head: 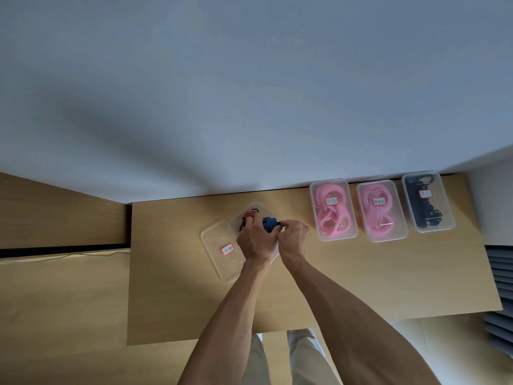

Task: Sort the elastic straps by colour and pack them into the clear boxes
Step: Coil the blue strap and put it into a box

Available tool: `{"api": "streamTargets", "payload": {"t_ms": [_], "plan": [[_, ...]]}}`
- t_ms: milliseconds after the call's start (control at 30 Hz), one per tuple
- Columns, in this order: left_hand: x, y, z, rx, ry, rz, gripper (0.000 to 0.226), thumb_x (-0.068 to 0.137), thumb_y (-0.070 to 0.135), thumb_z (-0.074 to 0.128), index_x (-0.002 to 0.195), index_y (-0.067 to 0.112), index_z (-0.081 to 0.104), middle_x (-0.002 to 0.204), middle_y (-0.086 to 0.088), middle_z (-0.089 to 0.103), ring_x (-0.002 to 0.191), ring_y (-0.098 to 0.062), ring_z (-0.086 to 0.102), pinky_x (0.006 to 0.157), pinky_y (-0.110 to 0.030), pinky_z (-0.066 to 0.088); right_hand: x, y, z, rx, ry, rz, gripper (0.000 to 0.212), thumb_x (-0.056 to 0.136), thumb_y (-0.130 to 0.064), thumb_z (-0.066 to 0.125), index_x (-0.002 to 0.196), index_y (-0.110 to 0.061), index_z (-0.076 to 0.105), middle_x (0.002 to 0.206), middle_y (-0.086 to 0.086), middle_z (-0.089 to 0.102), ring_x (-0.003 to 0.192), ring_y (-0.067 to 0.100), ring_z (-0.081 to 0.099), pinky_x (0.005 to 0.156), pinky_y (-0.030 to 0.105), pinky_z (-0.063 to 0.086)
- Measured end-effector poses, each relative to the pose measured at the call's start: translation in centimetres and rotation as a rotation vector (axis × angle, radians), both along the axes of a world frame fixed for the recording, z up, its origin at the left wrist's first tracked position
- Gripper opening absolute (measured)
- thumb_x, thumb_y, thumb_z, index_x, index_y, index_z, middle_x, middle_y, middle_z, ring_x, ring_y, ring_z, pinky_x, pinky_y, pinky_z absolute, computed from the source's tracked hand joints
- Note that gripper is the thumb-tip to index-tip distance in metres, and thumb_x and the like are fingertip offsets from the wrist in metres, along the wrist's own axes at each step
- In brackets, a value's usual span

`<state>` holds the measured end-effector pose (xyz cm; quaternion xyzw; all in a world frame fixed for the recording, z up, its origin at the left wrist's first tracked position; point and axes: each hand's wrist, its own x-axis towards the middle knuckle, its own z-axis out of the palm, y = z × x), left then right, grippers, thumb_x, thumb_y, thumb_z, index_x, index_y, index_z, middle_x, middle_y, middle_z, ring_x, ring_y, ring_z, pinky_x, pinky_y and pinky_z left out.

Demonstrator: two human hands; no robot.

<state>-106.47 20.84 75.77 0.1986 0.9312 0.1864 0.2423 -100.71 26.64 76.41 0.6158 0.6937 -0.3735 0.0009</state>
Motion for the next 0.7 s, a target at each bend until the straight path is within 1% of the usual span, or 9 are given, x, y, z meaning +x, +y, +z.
{"api": "streamTargets", "payload": {"t_ms": [100,167,233,333,400,467,533,600,700], "plan": [[-0.7,-0.9,-0.1,0.127,-0.039,-0.032,0.037,0.081,0.045,0.074,0.104,0.016,0.066,0.102,-0.003,0.063,0.088,-0.025,0.063,0.072,-0.033,0.053,-0.2,-0.2,0.2,-0.025,-0.006,-0.06,0.018,0.078,-0.007,0.059,0.08,-0.006,0.077,0.083,0.015,0.072,0.078,0.035,0.064,0.062,0.033,0.046],[-1.4,-2.3,-0.2,0.217,0.016,0.045,0.03,0.085,0.03,0.071,0.112,0.016,0.066,0.108,-0.004,0.059,0.094,-0.024,0.062,0.074,-0.034,0.054,-0.5,-0.4,0.4,-0.005,-0.009,-0.04,0.02,0.084,-0.021,0.064,0.086,-0.006,0.077,0.099,0.01,0.069,0.091,0.031,0.062,0.075,0.035,0.048],[-2.0,-3.2,-0.3,0.204,0.102,0.125,0.035,0.086,0.02,0.068,0.119,0.012,0.062,0.115,-0.007,0.054,0.107,-0.025,0.056,0.078,-0.038,0.055,-0.8,-0.5,0.4,0.009,-0.016,0.046,0.03,0.088,-0.032,0.069,0.096,-0.004,0.076,0.111,0.009,0.063,0.101,0.029,0.058,0.084,0.038,0.046],[-2.4,-3.1,-0.2,0.141,0.105,0.143,0.028,0.089,0.015,0.064,0.116,0.007,0.064,0.118,-0.01,0.055,0.115,-0.027,0.05,0.087,-0.042,0.054,-1.3,-0.7,0.2,0.066,-0.022,0.126,0.028,0.089,-0.027,0.07,0.097,0.001,0.072,0.114,0.011,0.06,0.096,0.032,0.058,0.079,0.038,0.044],[-2.7,-2.7,0.2,0.182,0.057,0.175,0.027,0.09,0.007,0.058,0.115,0.006,0.067,0.12,-0.009,0.057,0.117,-0.026,0.051,0.095,-0.04,0.05,-1.8,-1.0,0.3,0.133,-0.03,0.182,0.021,0.089,-0.019,0.067,0.099,0.0,0.069,0.115,0.011,0.061,0.094,0.033,0.059,0.077,0.038,0.044],[-2.8,-2.5,0.2,0.246,0.077,0.188,0.033,0.085,-0.004,0.051,0.111,0.007,0.069,0.121,-0.008,0.056,0.118,-0.024,0.05,0.09,-0.037,0.051,-2.4,-1.2,0.7,0.142,-0.046,0.193,0.023,0.09,-0.021,0.062,0.101,-0.002,0.069,0.112,0.01,0.062,0.097,0.032,0.058,0.08,0.039,0.044],[-2.9,-2.8,0.3,0.269,0.105,0.273,0.038,0.083,-0.007,0.05,0.111,0.009,0.067,0.125,-0.007,0.051,0.12,-0.023,0.049,0.082,-0.034,0.051,-2.7,-1.1,0.9,0.109,-0.069,0.166,0.033,0.09,-0.035,0.064,0.1,-0.004,0.071,0.11,0.009,0.062,0.098,0.03,0.057,0.082,0.039,0.046],[-3.2,-2.7,0.2,0.256,0.039,0.367,0.041,0.084,-0.007,0.051,0.12,0.009,0.063,0.126,-0.009,0.053,0.116,-0.026,0.054,0.087,-0.035,0.049,-2.9,-0.9,0.7,0.098,-0.108,0.179,0.04,0.088,-0.042,0.068,0.098,-0.004,0.071,0.111,0.008,0.06,0.101,0.03,0.056,0.084,0.039,0.047],[-3.5,-2.4,-0.1,0.292,-0.021,0.295,0.045,0.082,-0.011,0.048,0.123,0.002,0.061,0.115,-0.015,0.064,0.107,-0.033,0.06,0.09,-0.037,0.047,-3.0,-1.1,0.1,0.08,-0.105,0.216,0.029,0.091,-0.027,0.065,0.102,-0.001,0.068,0.118,0.012,0.057,0.107,0.032,0.053,0.09,0.041,0.044]]}}
